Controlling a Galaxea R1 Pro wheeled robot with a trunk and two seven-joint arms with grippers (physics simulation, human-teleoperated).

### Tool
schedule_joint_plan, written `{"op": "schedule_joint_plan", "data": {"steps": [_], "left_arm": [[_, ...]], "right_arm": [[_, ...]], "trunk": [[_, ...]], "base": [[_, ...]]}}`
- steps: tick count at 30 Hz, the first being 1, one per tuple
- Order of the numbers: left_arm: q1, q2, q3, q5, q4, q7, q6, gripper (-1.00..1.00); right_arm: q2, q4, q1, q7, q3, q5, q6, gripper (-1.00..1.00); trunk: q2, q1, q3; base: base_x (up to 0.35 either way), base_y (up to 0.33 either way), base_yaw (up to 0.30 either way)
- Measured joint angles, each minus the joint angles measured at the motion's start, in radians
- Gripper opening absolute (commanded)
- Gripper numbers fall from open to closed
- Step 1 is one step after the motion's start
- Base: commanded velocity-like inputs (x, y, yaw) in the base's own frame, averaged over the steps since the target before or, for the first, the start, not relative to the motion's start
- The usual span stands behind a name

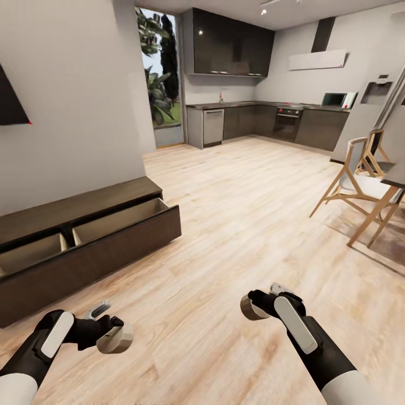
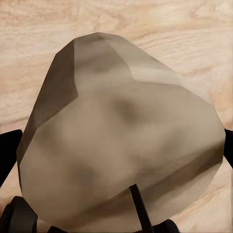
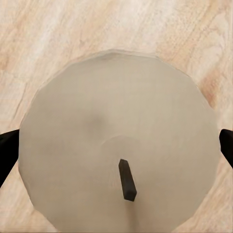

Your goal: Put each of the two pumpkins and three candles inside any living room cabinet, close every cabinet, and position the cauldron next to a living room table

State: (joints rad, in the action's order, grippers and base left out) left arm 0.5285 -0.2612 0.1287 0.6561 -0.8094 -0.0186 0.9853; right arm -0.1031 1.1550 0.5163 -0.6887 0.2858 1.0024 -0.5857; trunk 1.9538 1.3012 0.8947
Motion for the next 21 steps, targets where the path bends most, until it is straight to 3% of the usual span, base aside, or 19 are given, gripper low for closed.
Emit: {"op": "schedule_joint_plan", "data": {"steps": [5, 9, 14, 21], "left_arm": [[0.000, 0.000, 0.000, -0.003, 0.000, 0.000, 0.001, -1.00], [0.000, 0.000, 0.000, 0.002, 0.000, 0.000, 0.001, -1.00], [0.000, -0.001, 0.001, 0.000, 0.000, 0.000, 0.001, -1.00], [0.000, -0.001, 0.001, -0.001, 0.000, 0.000, 0.001, -1.00]], "right_arm": [[0.000, 0.001, 0.000, 0.000, 0.001, -0.002, 0.000, -1.00], [-0.001, 0.005, 0.000, 0.001, 0.003, -0.005, 0.001, -1.00], [-0.002, 0.005, 0.000, 0.002, 0.016, -0.017, 0.000, -1.00], [-0.002, 0.002, 0.000, 0.001, 0.015, -0.019, 0.000, -1.00]], "trunk": [[-0.035, -0.019, -0.016], [-0.063, -0.035, -0.028], [-0.063, -0.035, -0.028], [-0.063, -0.035, -0.028]], "base": [[0.000, 0.000, 0.220], [0.000, 0.000, 0.035], [0.004, 0.000, 0.002], [0.267, 0.000, 0.000]]}}
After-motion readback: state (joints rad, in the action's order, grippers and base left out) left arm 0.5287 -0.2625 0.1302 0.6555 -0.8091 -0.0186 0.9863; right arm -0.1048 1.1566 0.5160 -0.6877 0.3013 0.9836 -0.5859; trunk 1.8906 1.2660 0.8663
